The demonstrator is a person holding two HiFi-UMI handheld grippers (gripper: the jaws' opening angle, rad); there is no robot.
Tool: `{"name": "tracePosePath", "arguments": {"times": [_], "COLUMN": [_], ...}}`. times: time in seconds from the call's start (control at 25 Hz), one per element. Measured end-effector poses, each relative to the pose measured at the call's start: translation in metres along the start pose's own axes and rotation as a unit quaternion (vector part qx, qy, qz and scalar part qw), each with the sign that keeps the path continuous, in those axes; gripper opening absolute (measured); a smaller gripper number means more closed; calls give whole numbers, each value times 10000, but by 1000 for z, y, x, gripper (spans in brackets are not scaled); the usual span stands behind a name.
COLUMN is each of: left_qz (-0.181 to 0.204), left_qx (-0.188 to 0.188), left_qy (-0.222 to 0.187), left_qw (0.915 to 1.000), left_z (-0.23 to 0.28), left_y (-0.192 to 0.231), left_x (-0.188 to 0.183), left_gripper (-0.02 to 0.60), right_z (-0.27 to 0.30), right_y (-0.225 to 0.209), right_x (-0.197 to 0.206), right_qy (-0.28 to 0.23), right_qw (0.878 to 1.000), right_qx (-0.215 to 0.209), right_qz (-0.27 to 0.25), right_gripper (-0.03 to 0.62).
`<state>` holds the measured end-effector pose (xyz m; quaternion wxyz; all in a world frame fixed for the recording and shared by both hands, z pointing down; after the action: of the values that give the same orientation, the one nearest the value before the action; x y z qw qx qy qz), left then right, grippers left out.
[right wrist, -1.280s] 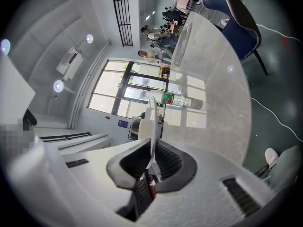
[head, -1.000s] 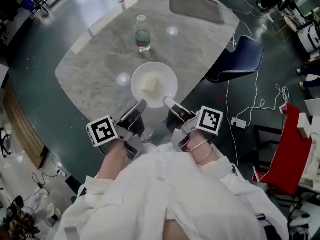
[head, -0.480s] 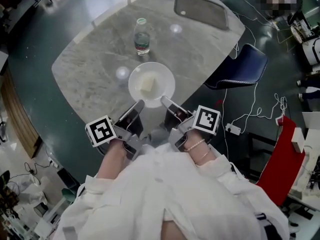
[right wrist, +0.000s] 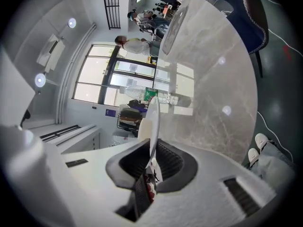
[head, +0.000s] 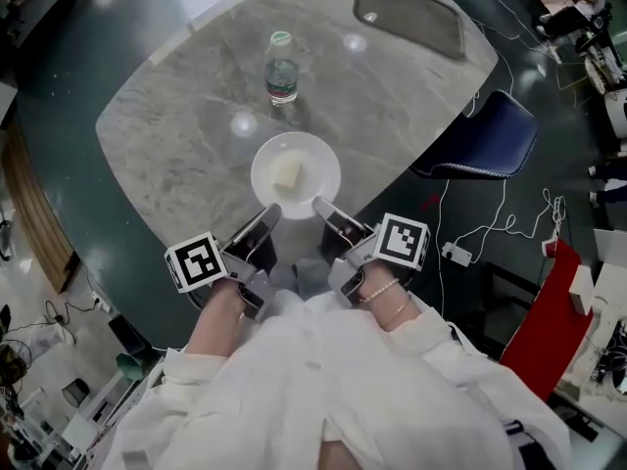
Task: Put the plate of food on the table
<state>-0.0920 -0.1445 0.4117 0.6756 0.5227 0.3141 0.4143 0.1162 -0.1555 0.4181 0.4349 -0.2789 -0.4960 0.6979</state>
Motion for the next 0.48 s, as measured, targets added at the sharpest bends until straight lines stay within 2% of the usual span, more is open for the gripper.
{"name": "tracePosePath", "arguments": {"times": [0.28, 0.48], "left_qz": [-70, -380], "left_qx": [-179, -238], "left_qy": [-47, -62], "left_qw": [9998, 9990], "left_z": [8, 13], "left_y": [20, 34], "left_x": [-6, -13], "left_gripper": [28, 28], "right_z": [15, 27], "right_y": [-22, -31], "right_x": [-6, -13], "right_qy": [272, 341], "right_qw": [9987, 9978], "right_qx": [80, 228], "right_qz": [414, 521], "right_gripper": [15, 15]}}
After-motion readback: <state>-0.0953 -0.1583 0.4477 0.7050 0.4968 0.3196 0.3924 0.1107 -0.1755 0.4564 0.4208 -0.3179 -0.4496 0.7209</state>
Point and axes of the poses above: the fingertips, and each gripper's own axes: z forward along the fingers, y to its left, x out of its underside, the point moved 9 cm from there along -z, backward along the fingers, and after that the axes turned 10 degrees about y, right-handed, at the moved point
